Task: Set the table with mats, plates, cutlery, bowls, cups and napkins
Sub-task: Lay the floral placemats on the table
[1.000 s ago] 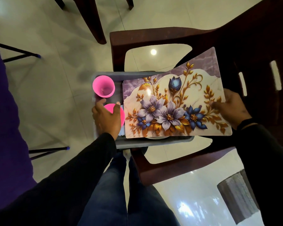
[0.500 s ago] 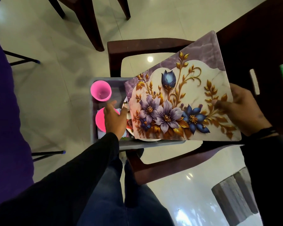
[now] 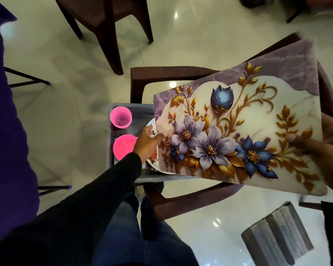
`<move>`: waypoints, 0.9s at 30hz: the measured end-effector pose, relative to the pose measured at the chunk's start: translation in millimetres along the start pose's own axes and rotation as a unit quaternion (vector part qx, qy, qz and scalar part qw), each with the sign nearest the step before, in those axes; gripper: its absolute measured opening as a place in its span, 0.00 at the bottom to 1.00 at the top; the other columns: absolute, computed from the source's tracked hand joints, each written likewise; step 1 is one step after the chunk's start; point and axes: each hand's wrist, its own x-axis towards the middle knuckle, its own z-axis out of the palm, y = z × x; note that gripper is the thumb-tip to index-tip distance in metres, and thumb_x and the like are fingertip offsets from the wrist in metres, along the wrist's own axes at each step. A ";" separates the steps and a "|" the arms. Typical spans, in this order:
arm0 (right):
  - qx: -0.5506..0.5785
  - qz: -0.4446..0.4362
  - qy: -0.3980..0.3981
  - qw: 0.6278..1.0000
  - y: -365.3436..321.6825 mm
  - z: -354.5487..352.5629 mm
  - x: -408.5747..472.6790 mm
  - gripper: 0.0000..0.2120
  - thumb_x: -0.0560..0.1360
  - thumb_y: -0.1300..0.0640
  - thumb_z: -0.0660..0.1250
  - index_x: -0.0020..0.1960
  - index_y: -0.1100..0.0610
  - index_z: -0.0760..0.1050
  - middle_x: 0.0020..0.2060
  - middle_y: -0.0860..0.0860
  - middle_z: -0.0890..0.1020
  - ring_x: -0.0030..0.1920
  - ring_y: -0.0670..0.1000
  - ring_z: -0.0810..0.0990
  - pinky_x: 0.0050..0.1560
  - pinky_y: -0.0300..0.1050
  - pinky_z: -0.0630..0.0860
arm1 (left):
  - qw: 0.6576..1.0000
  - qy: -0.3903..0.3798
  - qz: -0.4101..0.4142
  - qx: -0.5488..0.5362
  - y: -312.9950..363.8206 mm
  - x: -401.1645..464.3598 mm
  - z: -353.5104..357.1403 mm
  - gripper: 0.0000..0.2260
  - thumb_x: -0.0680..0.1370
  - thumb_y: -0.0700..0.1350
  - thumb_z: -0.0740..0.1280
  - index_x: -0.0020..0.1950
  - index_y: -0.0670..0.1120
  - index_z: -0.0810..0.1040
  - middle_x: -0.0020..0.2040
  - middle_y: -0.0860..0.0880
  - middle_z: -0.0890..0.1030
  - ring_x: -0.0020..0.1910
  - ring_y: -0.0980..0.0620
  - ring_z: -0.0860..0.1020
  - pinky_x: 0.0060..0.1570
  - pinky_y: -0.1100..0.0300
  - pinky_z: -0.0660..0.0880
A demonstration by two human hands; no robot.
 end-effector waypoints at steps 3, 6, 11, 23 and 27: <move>-0.026 -0.058 0.046 0.997 -21.2 2.7 -18.0 0.18 0.75 0.64 0.71 0.54 0.41 0.77 0.47 0.40 0.85 0.46 0.42 0.84 0.41 0.35 0.81 | 0.999 -0.006 0.026 -0.041 13.2 -5.1 -7.8 0.06 0.81 0.42 0.69 0.51 0.54 0.78 0.49 0.56 0.83 0.51 0.53 0.81 0.51 0.60 0.76; 0.064 -0.050 0.058 0.995 -30.0 9.8 -28.1 0.16 0.76 0.68 0.69 0.53 0.47 0.77 0.46 0.39 0.85 0.45 0.39 0.83 0.40 0.31 0.79 | 0.994 -0.006 0.019 -0.105 23.9 -9.4 -20.7 0.11 0.78 0.47 0.72 0.59 0.47 0.81 0.54 0.49 0.86 0.55 0.49 0.83 0.54 0.55 0.77; 0.116 0.057 0.024 0.991 19.8 -43.9 -15.0 0.35 0.66 0.48 0.81 0.70 0.52 0.73 0.64 0.64 0.77 0.59 0.66 0.80 0.54 0.73 0.75 | 0.989 0.018 0.003 -0.144 43.5 -22.1 -42.1 0.03 0.82 0.41 0.66 0.54 0.45 0.79 0.38 0.53 0.85 0.34 0.57 0.81 0.34 0.64 0.77; 0.152 -0.087 -0.027 0.984 -36.1 54.0 -30.4 0.22 0.75 0.69 0.65 0.69 0.60 0.72 0.56 0.62 0.83 0.53 0.61 0.84 0.46 0.65 0.81 | 0.977 0.158 0.051 -0.137 43.9 -84.0 -118.7 0.07 0.83 0.40 0.64 0.58 0.43 0.79 0.51 0.45 0.85 0.47 0.47 0.82 0.49 0.55 0.78; 0.164 -0.059 -0.052 0.983 -39.8 92.1 -21.5 0.22 0.75 0.70 0.65 0.66 0.56 0.73 0.54 0.59 0.84 0.52 0.60 0.85 0.44 0.60 0.83 | 0.968 0.202 0.046 -0.140 27.8 -108.6 -158.5 0.08 0.82 0.39 0.64 0.60 0.40 0.79 0.56 0.40 0.84 0.50 0.44 0.81 0.55 0.48 0.79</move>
